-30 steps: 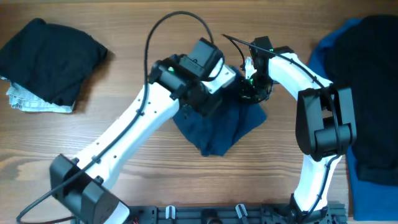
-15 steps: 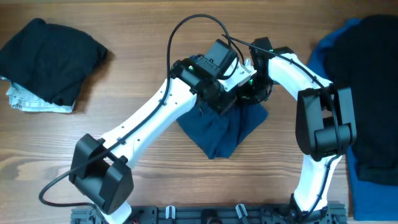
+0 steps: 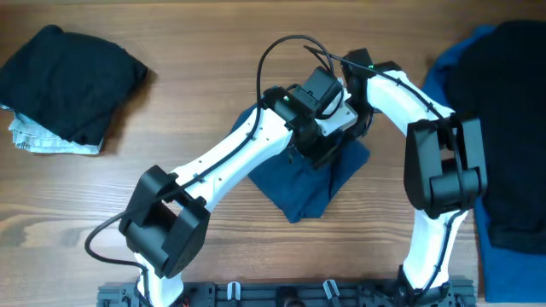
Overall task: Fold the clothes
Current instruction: 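Release the shorts and raise both grippers away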
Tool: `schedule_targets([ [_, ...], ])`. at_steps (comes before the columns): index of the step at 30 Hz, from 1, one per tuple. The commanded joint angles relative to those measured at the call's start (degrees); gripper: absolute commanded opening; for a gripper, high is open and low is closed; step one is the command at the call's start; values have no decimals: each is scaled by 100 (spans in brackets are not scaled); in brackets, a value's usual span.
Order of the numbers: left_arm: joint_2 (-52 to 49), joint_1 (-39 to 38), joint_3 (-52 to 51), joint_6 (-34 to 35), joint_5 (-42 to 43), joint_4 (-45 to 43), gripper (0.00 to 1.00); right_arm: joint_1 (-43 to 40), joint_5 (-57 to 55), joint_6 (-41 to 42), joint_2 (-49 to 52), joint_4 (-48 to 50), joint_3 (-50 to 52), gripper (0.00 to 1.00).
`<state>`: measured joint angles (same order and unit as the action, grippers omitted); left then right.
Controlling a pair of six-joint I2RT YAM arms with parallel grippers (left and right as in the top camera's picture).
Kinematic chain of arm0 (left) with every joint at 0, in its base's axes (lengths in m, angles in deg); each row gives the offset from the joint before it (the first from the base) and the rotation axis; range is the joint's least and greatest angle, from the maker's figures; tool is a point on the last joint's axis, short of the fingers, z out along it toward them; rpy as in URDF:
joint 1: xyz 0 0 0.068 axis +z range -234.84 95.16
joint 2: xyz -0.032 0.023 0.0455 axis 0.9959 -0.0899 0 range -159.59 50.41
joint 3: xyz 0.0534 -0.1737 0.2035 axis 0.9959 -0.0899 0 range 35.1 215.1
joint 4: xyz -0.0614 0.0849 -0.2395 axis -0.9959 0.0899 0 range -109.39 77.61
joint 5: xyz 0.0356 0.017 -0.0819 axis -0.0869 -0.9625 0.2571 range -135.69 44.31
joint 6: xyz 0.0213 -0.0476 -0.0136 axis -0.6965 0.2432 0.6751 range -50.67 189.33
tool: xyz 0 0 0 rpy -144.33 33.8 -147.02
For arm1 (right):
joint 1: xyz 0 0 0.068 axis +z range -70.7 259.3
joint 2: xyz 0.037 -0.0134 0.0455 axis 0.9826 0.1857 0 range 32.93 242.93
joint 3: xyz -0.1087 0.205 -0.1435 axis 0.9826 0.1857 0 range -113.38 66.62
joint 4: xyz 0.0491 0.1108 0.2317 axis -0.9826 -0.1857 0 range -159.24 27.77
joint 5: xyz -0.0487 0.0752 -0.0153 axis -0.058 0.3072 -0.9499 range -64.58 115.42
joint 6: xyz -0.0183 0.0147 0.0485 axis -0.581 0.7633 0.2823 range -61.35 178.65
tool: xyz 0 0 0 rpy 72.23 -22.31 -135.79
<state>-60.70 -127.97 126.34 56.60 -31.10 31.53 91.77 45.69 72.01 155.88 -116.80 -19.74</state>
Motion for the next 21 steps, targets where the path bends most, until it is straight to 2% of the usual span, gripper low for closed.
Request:
schedule_targets([
  [1, -24, -37, -15, -35, 105, -116, 72, -251, -404, 2, -61, -387, -796, 5],
  [4, -22, -37, -11, 31, 105, -328, 74, -610, -885, 7, -450, -817, -1320, 11],
  [8, 55, -37, 269, 313, 271, -557, 75, -1021, -820, -39, -1250, -1069, -1440, 20],
  [10, 120, -7, 535, 520, 256, -573, 80, -1029, -570, -376, -1606, -1250, -1440, 20],
  [12, 144, 162, 763, 1032, 4, -575, 77, -960, 42, -758, -1893, -1530, -1440, 20],
  [13, 151, 339, 804, 1397, -236, -573, 71, -925, 260, -859, -1965, -1665, -1440, 16],
  [14, 151, 516, 804, 1655, -350, -555, 59, -909, 431, -883, -1991, -1818, -1440, 11],
  [15, 149, 732, 804, 1871, -378, -501, 37, -903, 590, -885, -1989, -1967, -1436, 4],
  [16, 146, 962, 804, 2039, -376, -433, 18, -890, 793, -887, -1987, -2033, -1360, 4],
  [17, 146, 1231, 804, 2194, -374, -352, 4, -890, 953, -894, -1987, -2031, -1261, 4],
  [21, 144, 1996, 800, 2350, -251, -114, 4, -817, 1504, -1182, -1982, -1784, -710, 4],
])
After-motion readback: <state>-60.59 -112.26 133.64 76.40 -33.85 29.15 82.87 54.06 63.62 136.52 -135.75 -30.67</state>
